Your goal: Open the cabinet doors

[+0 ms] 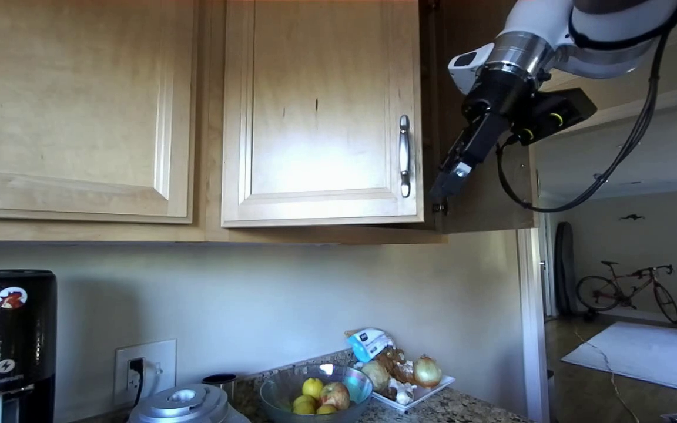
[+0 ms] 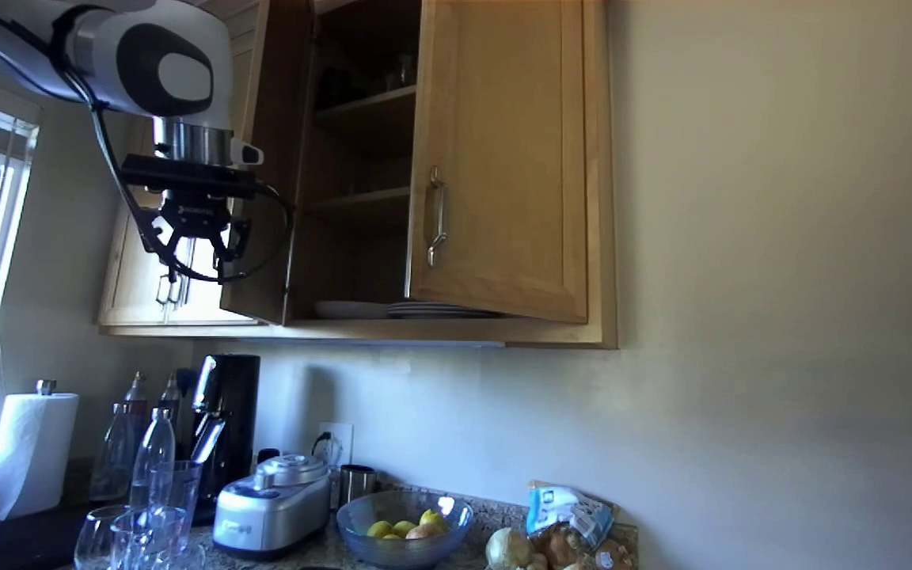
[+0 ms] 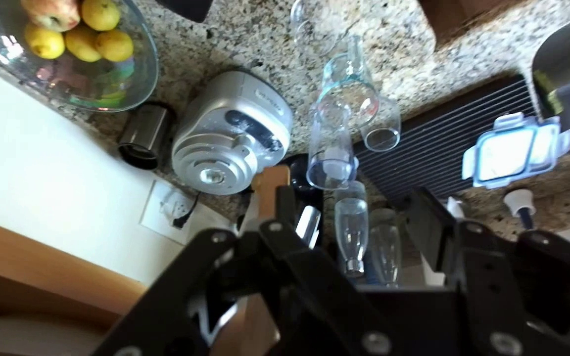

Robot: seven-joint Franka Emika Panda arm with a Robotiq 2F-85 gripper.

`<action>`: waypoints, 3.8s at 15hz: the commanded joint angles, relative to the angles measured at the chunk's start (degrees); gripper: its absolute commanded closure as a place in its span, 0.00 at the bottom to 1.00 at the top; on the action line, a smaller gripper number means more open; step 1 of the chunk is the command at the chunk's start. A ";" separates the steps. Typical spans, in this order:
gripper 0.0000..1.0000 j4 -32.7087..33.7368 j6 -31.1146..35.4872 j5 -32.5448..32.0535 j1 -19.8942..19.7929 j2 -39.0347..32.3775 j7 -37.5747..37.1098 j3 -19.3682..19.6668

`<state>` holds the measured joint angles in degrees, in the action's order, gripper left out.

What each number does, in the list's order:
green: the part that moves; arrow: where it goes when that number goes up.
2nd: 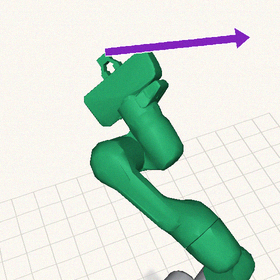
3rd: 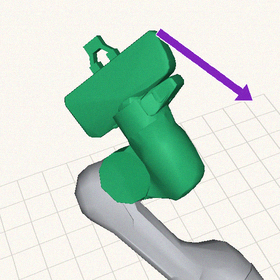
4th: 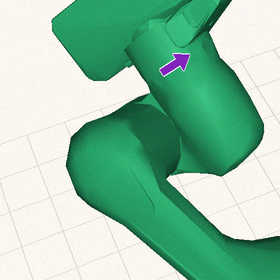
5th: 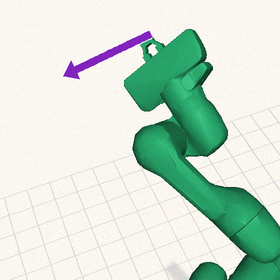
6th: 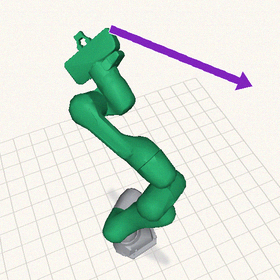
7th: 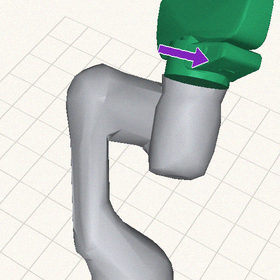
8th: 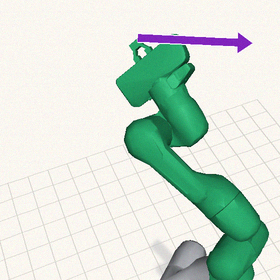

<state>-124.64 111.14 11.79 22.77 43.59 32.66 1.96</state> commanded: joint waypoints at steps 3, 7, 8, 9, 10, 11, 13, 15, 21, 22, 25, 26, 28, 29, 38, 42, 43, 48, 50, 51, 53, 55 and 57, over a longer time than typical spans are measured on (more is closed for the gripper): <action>0.01 2.35 -18.85 3.87 0.23 0.46 15.28 8.11; 0.00 3.10 -25.91 0.75 -6.18 -2.34 16.76 9.21; 0.00 3.04 -24.34 0.50 -7.50 -3.24 17.28 9.19; 0.00 3.13 -22.13 0.26 -8.73 -4.32 17.83 8.90; 0.00 3.71 -20.86 0.29 -9.56 -5.65 18.41 8.78; 0.00 4.10 -18.96 0.57 -10.15 -6.82 19.36 8.73; 0.00 5.88 -13.93 1.45 -10.67 -10.21 21.39 8.67; 0.00 7.96 -9.46 3.04 -10.46 -13.56 23.00 8.61; 0.00 13.01 -3.23 13.90 -9.46 -19.12 28.35 7.93; 0.00 13.50 -2.76 16.21 -9.50 -19.61 29.07 7.75; 0.00 14.29 -2.15 24.12 -9.33 -20.27 33.26 7.95; 0.00 14.67 -2.56 26.35 -9.64 -20.60 34.16 7.85; 0.00 15.41 -4.66 30.78 -9.99 -21.23 36.52 7.86; 0.00 15.51 -5.46 32.63 -10.13 -21.45 37.63 7.65; 0.00 15.01 -11.68 38.12 -10.21 -21.84 40.98 0.40; 0.00 13.97 -10.81 35.97 -10.58 -20.88 40.24 -4.44; 0.00 13.20 -7.94 34.20 -11.25 -20.21 39.29 -5.94; 0.00 8.39 6.45 26.36 -13.35 -17.64 33.83 -7.84; 0.00 6.88 8.96 22.39 -14.01 -17.41 29.79 -7.46; 0.00 5.98 9.90 20.14 -14.36 -17.25 27.72 -7.29; 0.00 3.54 11.60 15.15 -14.95 -16.52 23.30 -6.99; 0.00 1.21 12.08 9.78 -15.55 -15.59 17.99 -6.95; 0.00 -0.25 11.30 4.73 -16.12 -14.98 11.98 -7.02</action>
<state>-120.04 121.14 22.63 7.72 24.73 52.44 -4.73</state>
